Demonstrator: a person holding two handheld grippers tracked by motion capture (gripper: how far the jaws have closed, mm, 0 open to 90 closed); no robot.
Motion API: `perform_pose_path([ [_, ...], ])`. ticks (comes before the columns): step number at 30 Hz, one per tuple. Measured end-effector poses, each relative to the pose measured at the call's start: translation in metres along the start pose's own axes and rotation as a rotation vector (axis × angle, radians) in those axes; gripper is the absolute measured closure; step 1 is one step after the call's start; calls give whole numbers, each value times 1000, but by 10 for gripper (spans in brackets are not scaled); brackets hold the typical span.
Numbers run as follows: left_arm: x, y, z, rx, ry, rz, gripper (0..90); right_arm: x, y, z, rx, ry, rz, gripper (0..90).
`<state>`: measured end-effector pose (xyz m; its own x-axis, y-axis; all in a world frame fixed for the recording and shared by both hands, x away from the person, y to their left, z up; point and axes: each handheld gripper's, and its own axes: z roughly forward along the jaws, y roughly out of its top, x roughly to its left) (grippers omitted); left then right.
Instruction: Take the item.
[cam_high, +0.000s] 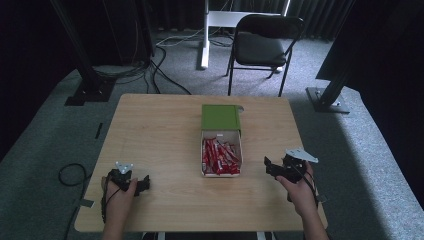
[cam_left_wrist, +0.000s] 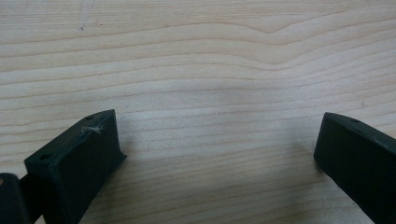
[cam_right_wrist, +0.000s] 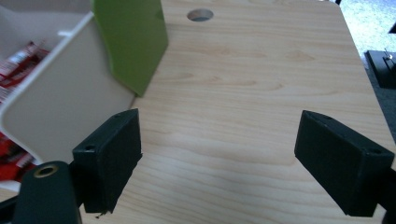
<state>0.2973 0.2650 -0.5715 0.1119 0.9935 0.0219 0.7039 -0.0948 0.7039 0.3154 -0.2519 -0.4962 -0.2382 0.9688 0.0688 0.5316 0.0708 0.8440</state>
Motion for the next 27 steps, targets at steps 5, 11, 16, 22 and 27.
perform_pose_path([
  [5, 0, 0, 0, 0, 0, 0, 12, 9, 5, 1, -6, 20, -9, 144],
  [11, 0, 0, 0, 1, 0, 1, 12, 23, 11, 2, -18, 49, -18, 144],
  [16, 0, 0, 0, 0, 0, 1, 12, 36, 18, 3, -28, 73, -36, 143],
  [22, 0, 0, 0, 0, 1, 0, 12, 49, 25, 6, -37, 93, -65, 158],
  [27, 0, 0, 0, -1, 1, -1, 12, 61, 30, 8, -39, 112, -80, 158],
])
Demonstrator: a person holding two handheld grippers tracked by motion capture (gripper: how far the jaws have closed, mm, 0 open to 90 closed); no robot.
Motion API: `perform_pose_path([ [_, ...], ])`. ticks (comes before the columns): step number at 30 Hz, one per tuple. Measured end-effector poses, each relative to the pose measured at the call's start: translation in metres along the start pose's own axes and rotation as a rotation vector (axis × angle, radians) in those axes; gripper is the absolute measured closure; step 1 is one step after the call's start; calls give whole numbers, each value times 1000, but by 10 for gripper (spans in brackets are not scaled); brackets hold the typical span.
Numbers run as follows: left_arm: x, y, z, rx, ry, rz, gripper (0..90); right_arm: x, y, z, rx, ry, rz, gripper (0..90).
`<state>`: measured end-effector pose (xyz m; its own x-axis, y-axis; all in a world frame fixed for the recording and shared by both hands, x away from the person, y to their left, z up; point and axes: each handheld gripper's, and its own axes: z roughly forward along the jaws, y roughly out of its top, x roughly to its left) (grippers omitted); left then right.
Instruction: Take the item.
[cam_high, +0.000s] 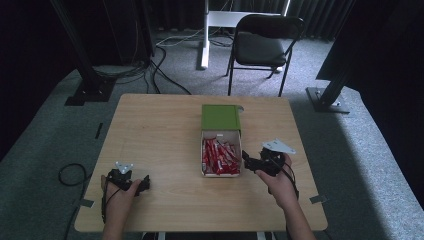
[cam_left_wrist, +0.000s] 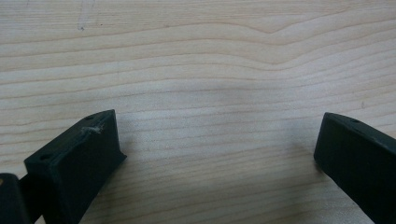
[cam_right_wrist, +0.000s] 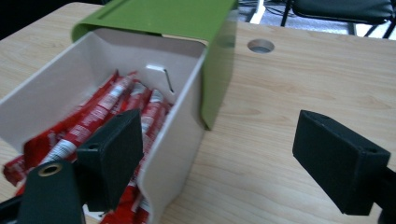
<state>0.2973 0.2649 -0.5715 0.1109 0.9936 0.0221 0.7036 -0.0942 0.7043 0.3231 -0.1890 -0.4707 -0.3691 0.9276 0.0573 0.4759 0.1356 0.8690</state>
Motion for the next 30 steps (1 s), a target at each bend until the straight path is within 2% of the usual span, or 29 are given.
perform_pose_path([
  [9, 0, 0, 0, -1, 2, -4, 12, 17, 7, 7, 1, 36, -27, 158],
  [22, -1, 0, 0, 0, 9, -12, 13, 41, 10, 15, 10, 113, -64, 164],
  [26, -1, 0, 0, -1, 10, -12, 13, 46, 10, 19, 15, 120, -70, 166],
  [30, -1, 0, 0, -3, 10, -14, 13, 53, 11, 23, 16, 131, -67, 206],
])
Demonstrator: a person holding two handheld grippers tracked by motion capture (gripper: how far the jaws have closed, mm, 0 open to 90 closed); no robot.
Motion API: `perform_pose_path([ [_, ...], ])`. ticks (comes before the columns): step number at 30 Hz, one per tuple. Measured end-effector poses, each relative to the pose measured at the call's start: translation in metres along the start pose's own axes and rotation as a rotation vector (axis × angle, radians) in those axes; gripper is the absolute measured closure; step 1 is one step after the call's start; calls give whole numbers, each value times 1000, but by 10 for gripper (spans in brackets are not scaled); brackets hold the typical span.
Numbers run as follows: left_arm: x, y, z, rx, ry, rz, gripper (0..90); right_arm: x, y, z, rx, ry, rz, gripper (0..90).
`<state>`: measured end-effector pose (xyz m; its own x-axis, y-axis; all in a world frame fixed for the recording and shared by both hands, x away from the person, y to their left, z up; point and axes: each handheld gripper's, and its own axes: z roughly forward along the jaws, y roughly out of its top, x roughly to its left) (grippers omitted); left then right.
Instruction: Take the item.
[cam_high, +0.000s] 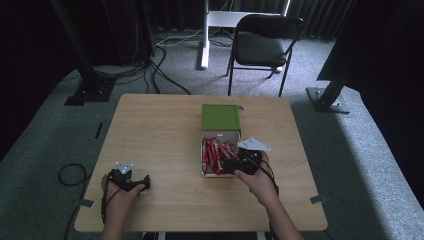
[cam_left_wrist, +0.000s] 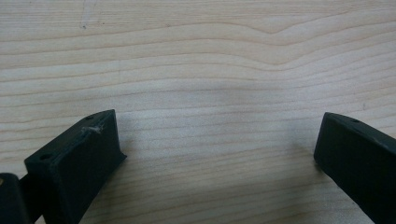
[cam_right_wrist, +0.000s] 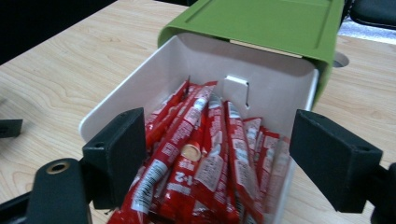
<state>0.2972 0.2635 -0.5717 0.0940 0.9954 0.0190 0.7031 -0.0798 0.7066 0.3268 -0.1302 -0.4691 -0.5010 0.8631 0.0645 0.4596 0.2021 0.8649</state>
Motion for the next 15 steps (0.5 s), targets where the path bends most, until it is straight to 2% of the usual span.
perform_pose_path([
  [7, 0, 0, 0, 0, 0, 0, 13, 8, 0, 7, 11, 7, -9, 264],
  [12, 0, 0, 0, 2, 0, 2, 13, 17, -3, 15, 39, 20, -46, 366],
  [15, 0, 0, 0, 2, 0, 2, 13, 20, -5, 18, 48, 23, -55, 394],
])
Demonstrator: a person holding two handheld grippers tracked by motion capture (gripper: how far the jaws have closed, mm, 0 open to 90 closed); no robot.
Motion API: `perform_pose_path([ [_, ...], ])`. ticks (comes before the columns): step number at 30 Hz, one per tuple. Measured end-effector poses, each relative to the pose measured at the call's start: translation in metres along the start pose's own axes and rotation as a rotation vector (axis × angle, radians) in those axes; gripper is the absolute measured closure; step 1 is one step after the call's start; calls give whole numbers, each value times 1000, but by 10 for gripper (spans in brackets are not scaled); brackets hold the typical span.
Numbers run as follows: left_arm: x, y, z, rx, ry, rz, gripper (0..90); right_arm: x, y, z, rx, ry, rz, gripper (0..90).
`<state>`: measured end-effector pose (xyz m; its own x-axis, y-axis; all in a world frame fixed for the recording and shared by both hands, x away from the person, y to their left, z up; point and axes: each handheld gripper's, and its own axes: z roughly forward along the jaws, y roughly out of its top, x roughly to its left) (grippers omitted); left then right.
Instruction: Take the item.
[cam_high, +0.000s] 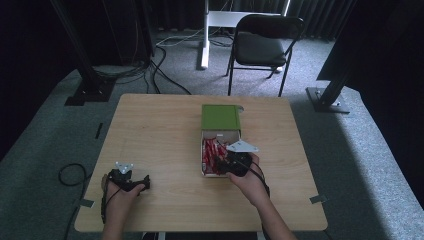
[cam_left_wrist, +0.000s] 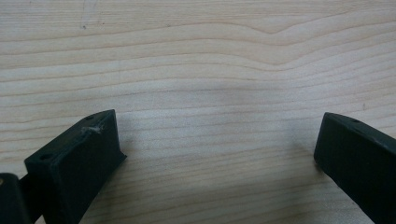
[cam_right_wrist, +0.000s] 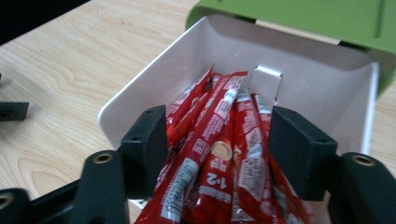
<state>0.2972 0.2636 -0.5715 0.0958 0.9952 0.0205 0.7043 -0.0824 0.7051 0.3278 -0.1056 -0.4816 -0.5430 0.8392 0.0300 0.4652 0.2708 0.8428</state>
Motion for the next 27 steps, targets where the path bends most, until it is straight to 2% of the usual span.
perform_pose_path([
  [5, 0, 0, 0, 0, 0, 0, 13, 3, -5, 8, 26, -15, -32, 468],
  [8, 0, 0, 0, 0, 0, 0, 13, 4, -7, 11, 36, 5, -50, 532],
  [12, 0, 0, 0, 0, 0, 0, 13, 6, -8, 12, 43, 4, -32, 539],
  [21, 0, 0, 0, 1, 0, 1, 13, 9, -10, 18, 67, -15, -50, 564],
  [25, 0, 0, 0, 1, 0, 2, 13, 9, -12, 22, 85, -4, -63, 607],
  [27, 0, 0, 0, 1, 0, 1, 13, 8, -12, 22, 82, -7, -50, 671],
])
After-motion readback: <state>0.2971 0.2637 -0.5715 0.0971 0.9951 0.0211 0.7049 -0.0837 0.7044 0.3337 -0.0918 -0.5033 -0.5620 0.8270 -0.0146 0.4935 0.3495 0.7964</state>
